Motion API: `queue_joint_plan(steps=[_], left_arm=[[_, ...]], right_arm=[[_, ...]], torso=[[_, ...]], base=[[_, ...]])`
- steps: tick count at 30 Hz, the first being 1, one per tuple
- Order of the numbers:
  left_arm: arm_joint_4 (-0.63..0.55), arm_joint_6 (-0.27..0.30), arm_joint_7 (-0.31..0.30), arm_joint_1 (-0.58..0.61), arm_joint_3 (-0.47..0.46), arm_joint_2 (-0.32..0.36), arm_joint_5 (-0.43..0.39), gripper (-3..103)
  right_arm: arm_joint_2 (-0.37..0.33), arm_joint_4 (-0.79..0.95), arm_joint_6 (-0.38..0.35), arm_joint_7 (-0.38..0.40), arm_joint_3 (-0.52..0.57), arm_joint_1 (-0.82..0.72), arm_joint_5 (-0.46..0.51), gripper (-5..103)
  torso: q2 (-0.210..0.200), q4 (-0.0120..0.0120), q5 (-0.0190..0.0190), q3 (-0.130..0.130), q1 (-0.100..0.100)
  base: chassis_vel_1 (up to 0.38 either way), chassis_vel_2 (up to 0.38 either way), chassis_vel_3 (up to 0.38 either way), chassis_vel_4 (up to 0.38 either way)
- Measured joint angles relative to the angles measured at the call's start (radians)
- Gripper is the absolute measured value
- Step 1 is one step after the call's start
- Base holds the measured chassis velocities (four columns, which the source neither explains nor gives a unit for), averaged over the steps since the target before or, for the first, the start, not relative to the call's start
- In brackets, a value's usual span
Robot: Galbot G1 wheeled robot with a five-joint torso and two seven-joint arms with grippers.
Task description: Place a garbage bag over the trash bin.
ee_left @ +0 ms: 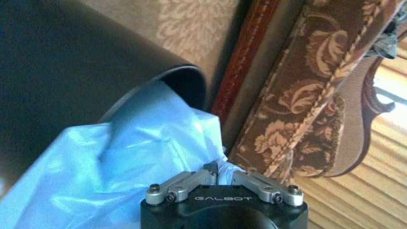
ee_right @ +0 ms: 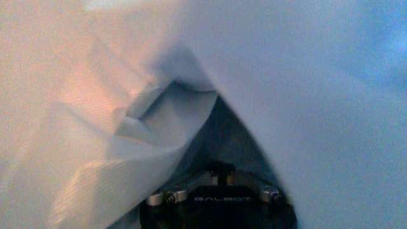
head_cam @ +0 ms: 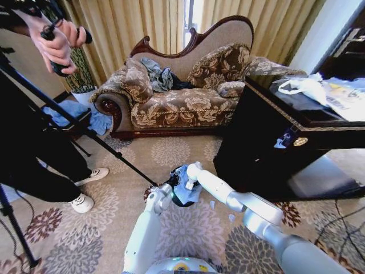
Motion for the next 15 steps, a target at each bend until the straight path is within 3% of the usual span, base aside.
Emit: queue_joint_plan(steps=[15], left_arm=[[-0.087,0.005,-0.029,0.072,-0.061,0.001,-0.057,0]], right_arm=[[-0.011,0.059,-0.031,0.010,-0.014,0.024,0.088,0]], torso=[[0.000,0.0007,-0.0018,0.000,0.000]], base=[[0.000,0.000,0.000,0.000]])
